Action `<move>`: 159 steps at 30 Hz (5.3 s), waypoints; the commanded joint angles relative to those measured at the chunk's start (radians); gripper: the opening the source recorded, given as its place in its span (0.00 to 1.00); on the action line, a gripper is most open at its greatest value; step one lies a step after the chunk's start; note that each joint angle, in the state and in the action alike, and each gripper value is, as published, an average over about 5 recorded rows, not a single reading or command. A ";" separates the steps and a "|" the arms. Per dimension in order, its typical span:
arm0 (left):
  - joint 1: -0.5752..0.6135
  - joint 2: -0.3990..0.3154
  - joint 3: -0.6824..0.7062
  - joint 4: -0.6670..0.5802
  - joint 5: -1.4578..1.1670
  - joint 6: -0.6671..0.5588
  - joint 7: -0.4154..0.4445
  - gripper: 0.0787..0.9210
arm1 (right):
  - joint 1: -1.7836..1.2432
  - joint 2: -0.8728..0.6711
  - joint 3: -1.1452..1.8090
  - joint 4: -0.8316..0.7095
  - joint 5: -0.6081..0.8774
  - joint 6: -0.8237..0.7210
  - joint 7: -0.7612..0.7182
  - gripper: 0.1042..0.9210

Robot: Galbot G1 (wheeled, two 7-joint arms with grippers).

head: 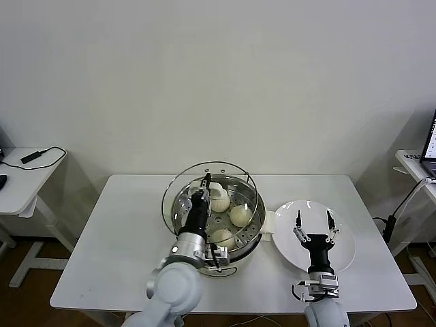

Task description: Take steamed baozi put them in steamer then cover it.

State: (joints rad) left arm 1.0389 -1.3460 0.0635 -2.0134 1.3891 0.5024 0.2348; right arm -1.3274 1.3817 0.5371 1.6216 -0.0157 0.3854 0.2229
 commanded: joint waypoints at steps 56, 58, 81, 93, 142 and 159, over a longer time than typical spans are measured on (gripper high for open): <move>-0.036 -0.082 0.054 0.178 0.164 0.002 0.041 0.14 | 0.007 0.000 0.025 -0.014 0.009 -0.006 -0.003 0.88; -0.035 -0.082 0.052 0.177 0.165 0.001 0.043 0.14 | 0.008 0.000 0.025 -0.015 0.008 -0.006 -0.003 0.88; -0.020 -0.075 0.048 0.165 0.165 -0.015 0.061 0.14 | 0.012 0.003 0.024 -0.020 0.005 -0.005 -0.004 0.88; -0.010 -0.075 0.043 0.147 0.168 -0.024 0.059 0.26 | 0.010 0.005 0.024 -0.018 0.002 -0.004 -0.004 0.88; 0.087 0.112 -0.324 -0.050 -0.831 -0.141 -0.280 0.88 | 0.021 -0.021 0.010 -0.006 0.167 -0.029 -0.042 0.88; 0.143 0.053 -0.528 0.266 -1.422 -0.786 -0.336 0.88 | -0.032 -0.108 0.001 0.051 0.335 -0.155 -0.082 0.88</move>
State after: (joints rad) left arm 1.1548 -1.2685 -0.3480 -1.9012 0.3142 0.0501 -0.0267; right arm -1.3441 1.3058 0.5374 1.6523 0.2167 0.2845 0.1701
